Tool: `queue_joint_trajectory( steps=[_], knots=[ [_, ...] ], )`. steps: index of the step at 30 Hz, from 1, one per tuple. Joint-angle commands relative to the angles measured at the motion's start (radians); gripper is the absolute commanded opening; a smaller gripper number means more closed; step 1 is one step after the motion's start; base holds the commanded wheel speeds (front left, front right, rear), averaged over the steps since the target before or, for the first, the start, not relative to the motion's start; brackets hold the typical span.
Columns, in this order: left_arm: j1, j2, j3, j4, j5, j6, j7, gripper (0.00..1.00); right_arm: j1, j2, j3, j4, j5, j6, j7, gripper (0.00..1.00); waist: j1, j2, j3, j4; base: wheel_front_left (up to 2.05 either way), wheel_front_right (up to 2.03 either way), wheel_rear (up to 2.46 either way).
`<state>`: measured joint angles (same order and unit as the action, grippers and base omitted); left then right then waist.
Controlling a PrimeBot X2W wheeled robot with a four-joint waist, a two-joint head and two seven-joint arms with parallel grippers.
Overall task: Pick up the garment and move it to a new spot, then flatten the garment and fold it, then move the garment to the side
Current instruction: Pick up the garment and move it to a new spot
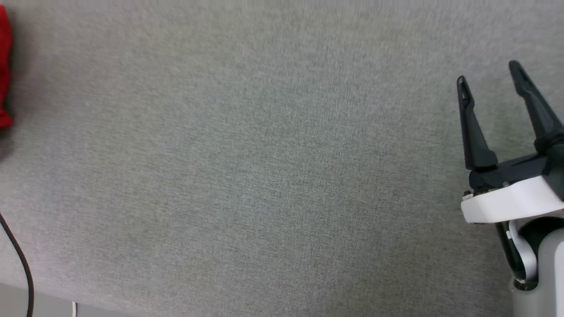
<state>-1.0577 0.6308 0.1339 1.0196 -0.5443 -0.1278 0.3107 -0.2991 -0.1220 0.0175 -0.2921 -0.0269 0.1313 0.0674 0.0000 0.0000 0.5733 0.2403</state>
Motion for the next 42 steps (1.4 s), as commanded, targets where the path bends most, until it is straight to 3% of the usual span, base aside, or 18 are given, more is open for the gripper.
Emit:
queue_joint_trajectory(
  steps=[1, 16, 24, 34, 42],
  knots=[
    [-0.013, 0.011, -0.012, -0.008, 0.003, -0.002, -0.049, 0.00, 0.025, 0.014, -0.004, 0.019, 0.007, -0.001, -0.015, 1.00, 0.0000, 0.0000, -0.082, -0.007, 0.00, 0.00, 0.00],
    [0.096, -0.005, -0.156, -0.116, 0.000, -0.004, -0.331, 0.00, 0.137, 0.069, -0.077, 0.096, 0.038, -0.001, -0.085, 1.00, 0.0000, 0.0000, -0.303, -0.050, 0.00, 0.00, 0.00],
    [0.179, -0.086, -0.213, -0.216, -0.020, -0.003, -0.413, 0.00, 0.192, 0.073, -0.103, 0.112, 0.085, -0.001, -0.094, 1.00, 0.0000, 0.0000, -0.383, -0.102, 0.00, 0.00, 0.00],
    [0.375, -0.225, -0.289, -0.549, -0.012, 0.093, -0.341, 0.00, 0.245, 0.073, -0.119, 0.115, 0.118, -0.001, -0.089, 1.00, 0.0000, 0.0000, -0.452, -0.217, 0.00, 0.00, 0.00],
    [0.477, -0.317, -0.441, -0.824, 0.003, 0.084, -0.207, 0.00, 0.236, 0.073, -0.126, 0.092, 0.136, -0.001, -0.086, 1.00, 0.0000, 0.0000, -0.419, -0.314, 0.00, 0.00, 0.00]
  ],
)
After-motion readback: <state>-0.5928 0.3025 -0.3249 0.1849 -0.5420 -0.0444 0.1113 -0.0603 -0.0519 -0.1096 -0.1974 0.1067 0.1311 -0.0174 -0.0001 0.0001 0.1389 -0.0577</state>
